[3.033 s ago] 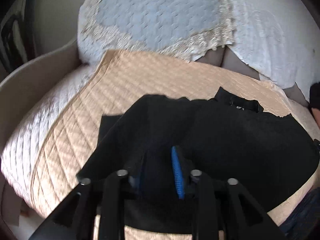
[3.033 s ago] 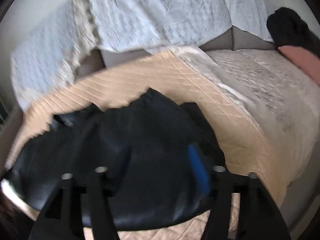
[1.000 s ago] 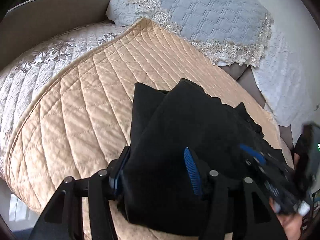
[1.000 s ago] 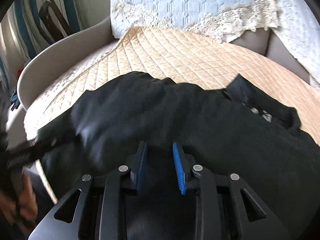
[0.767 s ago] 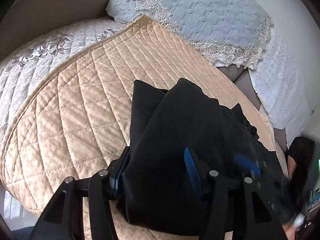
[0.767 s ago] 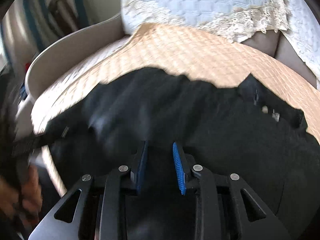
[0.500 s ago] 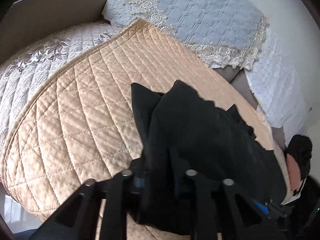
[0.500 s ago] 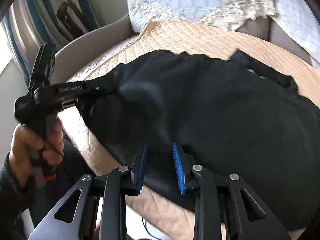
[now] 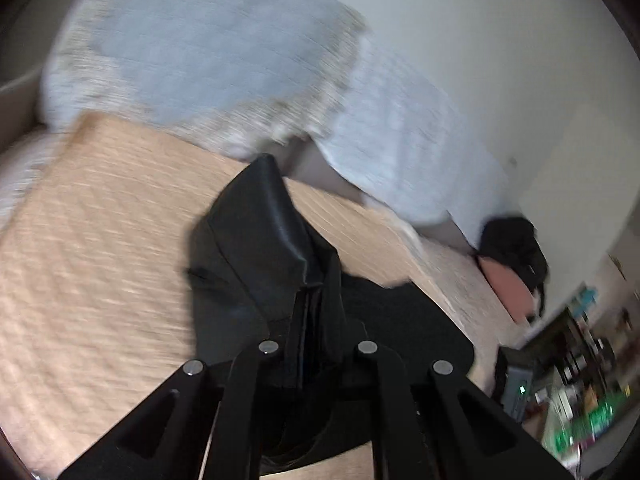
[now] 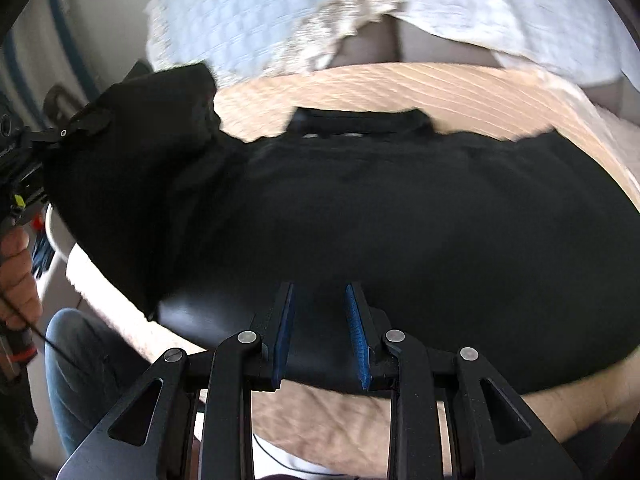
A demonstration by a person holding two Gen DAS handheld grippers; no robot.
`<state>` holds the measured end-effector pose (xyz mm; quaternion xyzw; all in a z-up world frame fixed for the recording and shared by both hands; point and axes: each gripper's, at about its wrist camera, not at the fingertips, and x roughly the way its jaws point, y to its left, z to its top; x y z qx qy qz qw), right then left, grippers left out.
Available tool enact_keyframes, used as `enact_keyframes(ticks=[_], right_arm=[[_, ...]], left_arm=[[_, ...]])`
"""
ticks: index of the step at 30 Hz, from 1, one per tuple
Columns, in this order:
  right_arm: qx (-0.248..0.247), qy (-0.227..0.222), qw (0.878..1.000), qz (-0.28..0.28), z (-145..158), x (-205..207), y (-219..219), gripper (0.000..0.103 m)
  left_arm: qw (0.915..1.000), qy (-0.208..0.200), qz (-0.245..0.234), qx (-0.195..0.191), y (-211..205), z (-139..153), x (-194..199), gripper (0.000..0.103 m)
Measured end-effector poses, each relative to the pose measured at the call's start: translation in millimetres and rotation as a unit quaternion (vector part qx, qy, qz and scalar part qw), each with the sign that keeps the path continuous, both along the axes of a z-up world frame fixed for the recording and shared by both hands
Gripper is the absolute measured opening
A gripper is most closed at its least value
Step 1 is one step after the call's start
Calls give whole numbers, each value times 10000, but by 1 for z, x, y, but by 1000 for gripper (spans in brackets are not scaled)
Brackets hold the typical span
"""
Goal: Fold large clothes
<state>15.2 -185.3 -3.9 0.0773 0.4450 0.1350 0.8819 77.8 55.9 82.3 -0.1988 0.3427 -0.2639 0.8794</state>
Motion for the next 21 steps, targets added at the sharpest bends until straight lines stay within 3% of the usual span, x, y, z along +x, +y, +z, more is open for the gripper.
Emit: enact_keyframes(ticks=[3,7,9,15,18,20,21], right_arm=[[111,106,9995,-268,-4,-7,-21,27],[305,212,9983,-458,-7,-15,-41,27],[503,274,9971,-499,-7,-17,-48,27],[988,215,9935,-525,-3,-15,-60,27],[1344,153,9895,-513,1,-5,-62,29],[1616,110,9857,-466,4,0,-59,40],[1877,151,9812,-416,3,5,-58,53]], left_arm=[[9981,234,-573,30,-52,-28,12,7],[9884,938,-1178,202,-109,-87,26,6],[9854,1037,-1319,304,-123,-96,22,6],[9866,737,-1437,245,-110,-57,-6,7],[9915,405,-1225,148,-86,-32,-16,11],[9960,292,-814,234,-60,-25,-17,11],[9974,288,-562,362,-50,-27,-11,11]])
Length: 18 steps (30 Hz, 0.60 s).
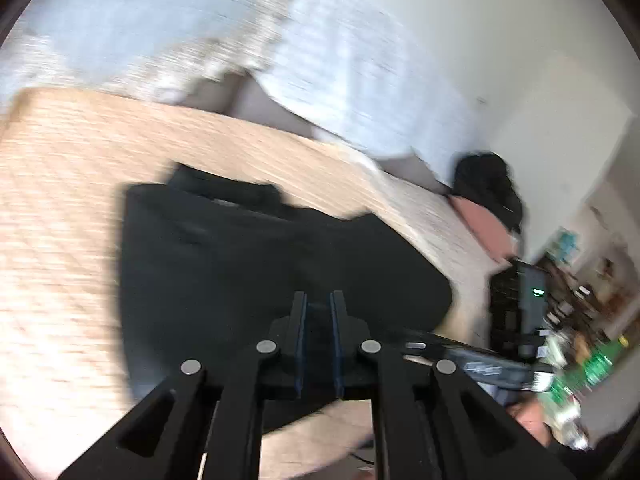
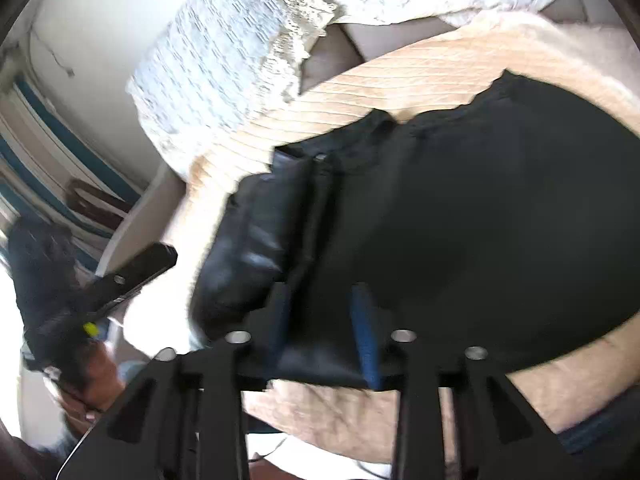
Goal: Fold large clothes
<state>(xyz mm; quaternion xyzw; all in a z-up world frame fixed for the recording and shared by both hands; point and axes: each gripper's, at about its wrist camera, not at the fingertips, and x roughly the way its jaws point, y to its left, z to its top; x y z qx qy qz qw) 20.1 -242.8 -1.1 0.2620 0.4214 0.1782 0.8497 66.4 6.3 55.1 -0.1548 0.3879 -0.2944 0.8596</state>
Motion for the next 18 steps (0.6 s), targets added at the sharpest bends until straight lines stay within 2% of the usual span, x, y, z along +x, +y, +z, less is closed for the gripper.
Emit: enact_keyframes(ticks=[1,3,5,7,9,11,12,13,18], right_arm=[[242,51,9997,62,-2,4,2,57],[783,252,9964,189,-12,14,7,57],[1069,489,9926,296,-23,26,14,57],[1059,625,9920,300,-29,34,21,57],[1044,580,9921,387,-25,37,30,57],[954,628,9926,423,-22,40,36,37],[899,651,9929,437,-23,41,39,17],[795,681,9937,410,-23,42,41,8],[552,543,9968,210,-19,35,28,4]], left_arm=[[9996,17,225,146,11,-5,3,11],[9974,239,560,384,28,-19,10,11],[9958,400,682,463,36,-37,13,11],[9945,485,696,610,33,-49,15,11],[9945,498,649,649,22,-57,14,11],[9957,434,551,604,14,-59,11,11],[9961,425,506,576,10,-61,11,11],[9964,432,465,562,6,-62,12,11],[9971,440,284,552,-6,-60,15,11]])
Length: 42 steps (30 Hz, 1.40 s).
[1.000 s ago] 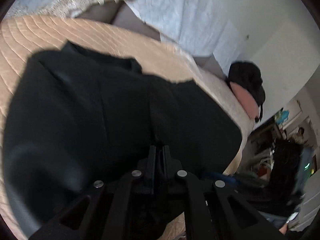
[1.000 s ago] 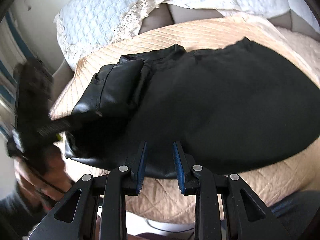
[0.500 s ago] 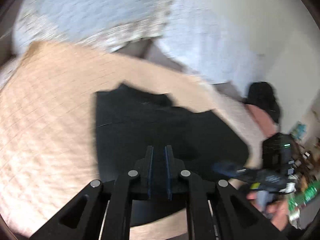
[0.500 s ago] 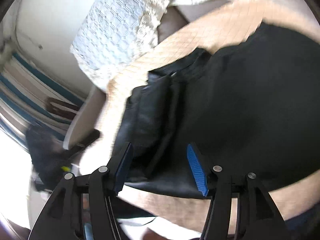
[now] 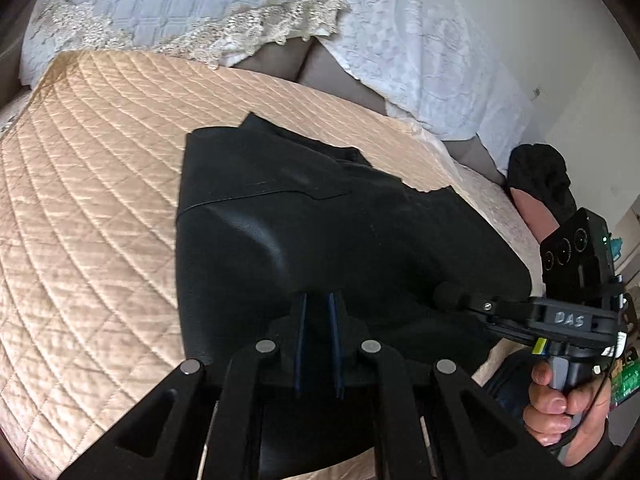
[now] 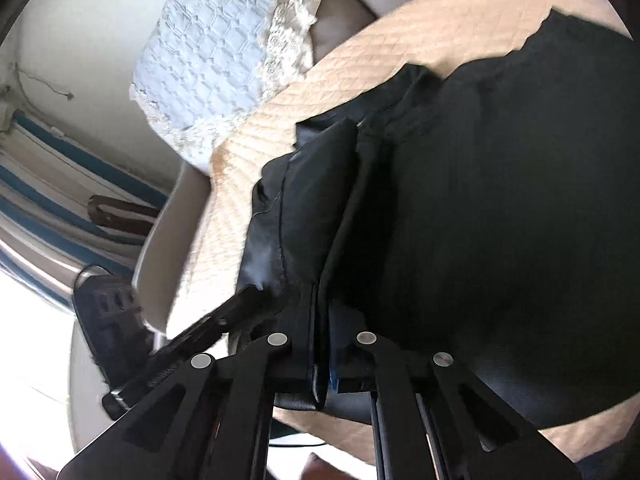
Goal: Fold large clothes
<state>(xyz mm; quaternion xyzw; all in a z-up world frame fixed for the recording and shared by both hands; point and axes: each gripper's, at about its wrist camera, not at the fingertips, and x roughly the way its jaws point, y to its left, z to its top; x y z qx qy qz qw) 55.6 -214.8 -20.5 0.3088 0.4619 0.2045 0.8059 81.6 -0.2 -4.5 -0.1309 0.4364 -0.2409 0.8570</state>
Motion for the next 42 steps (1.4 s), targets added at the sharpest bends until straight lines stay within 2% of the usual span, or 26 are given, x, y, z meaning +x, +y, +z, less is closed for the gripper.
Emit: enact_keyframes(ticks=[2,4,11,15,17,19,21,23,26,30,34,38,39,40,42], right_arm=[[-15,220,9997,-54,-16,0,-6,4],[-71,221,9997,-61,-23,-1,-5,4],[-359,115,9992,-97,-16,-5,-3,4],[-432,80,9989,-164,-15,-9,-3,4],[-429,74,9989,-173,-16,-9,-3,4],[-368,75,9991,-172,-18,-9,-5,4],[-393,67,9991,-160,-20,-10,-6,4],[-460,59,9988,-130,-19,-11,-6,4],[-737,-78,9971,-194,-5,-16,-9,9],[-1085,-655,9911,-399,36,-15,-15,10],[-1373,-910,9861,-215,52,13,3,10],[-1643,-721,9838,44,33,54,23,10],[-1749,-585,9828,113,23,63,27,9],[-1919,-454,9802,160,11,70,29,4],[-2168,-340,9754,197,-10,73,30,3]], left_arm=[[9999,-2,-107,16,-6,-1,0,12],[9999,9,-129,24,-12,-7,0,12],[9998,67,-199,-46,-8,3,2,14],[9994,-218,135,217,6,18,19,14],[9994,-191,232,158,8,19,37,14],[9995,-63,285,149,4,11,55,14],[9997,93,130,205,-10,-5,69,15],[9990,167,24,418,-26,-21,74,16],[9983,-45,-48,581,-34,-19,70,16],[9999,-17,-15,159,-16,-5,49,16],[9995,-283,92,99,-7,9,13,16],[9986,-324,151,392,0,2,-1,16],[9986,-287,122,429,1,-2,-1,17],[9985,-275,100,455,0,-6,-2,17],[9984,-294,46,482,-4,-11,-1,18]])
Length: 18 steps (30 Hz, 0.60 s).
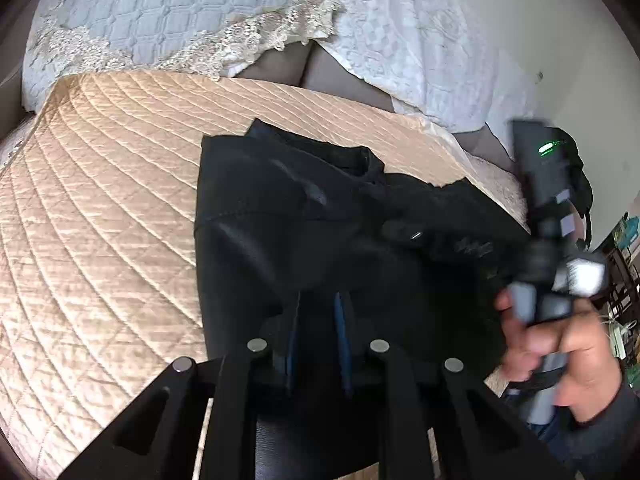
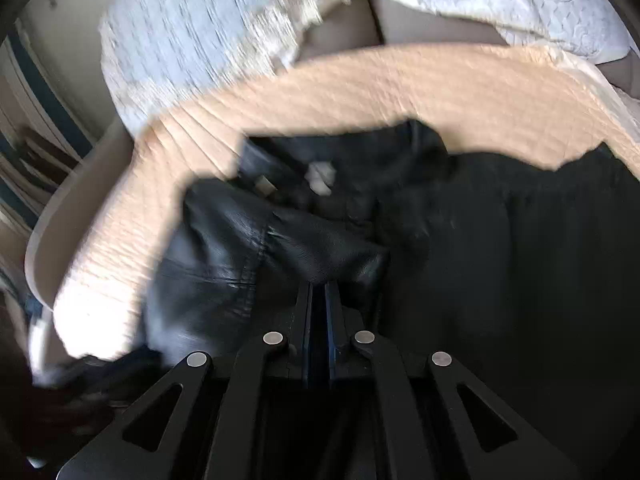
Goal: Fold large clothes
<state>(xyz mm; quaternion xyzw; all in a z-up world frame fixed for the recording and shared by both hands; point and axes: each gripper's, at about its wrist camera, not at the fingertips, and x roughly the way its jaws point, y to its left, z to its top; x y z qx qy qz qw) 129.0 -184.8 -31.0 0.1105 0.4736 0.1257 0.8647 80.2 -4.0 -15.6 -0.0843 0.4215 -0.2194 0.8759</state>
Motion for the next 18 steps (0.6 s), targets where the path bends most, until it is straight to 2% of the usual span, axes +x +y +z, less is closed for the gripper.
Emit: enact_keyframes(ticks=[6,8,11,13,15,18], right_arm=[[-36,-87,9999,-98,-3,-7,-11,3],[17,-129,9998,-168,12,-18,-17,7],[163,-621,9979,28,45,-54,-12,7],[187,-805,9964,171,55,-78,-8,7],[217,-723,9964,383,49,-97,-3,7],[-159,-352,9982,457,16,-108,5,6]], left_arm=[[9999,19,-123,-39,-13,-4,8,20],[9999,32,-138,-15,-12,3,5,20],[9995,12,-260,-203,-8,15,-14,20],[9990,-53,-379,-220,-8,20,-32,20],[9986,-13,-464,-258,-8,18,-45,20],[9986,180,-429,-246,-11,0,-48,20]])
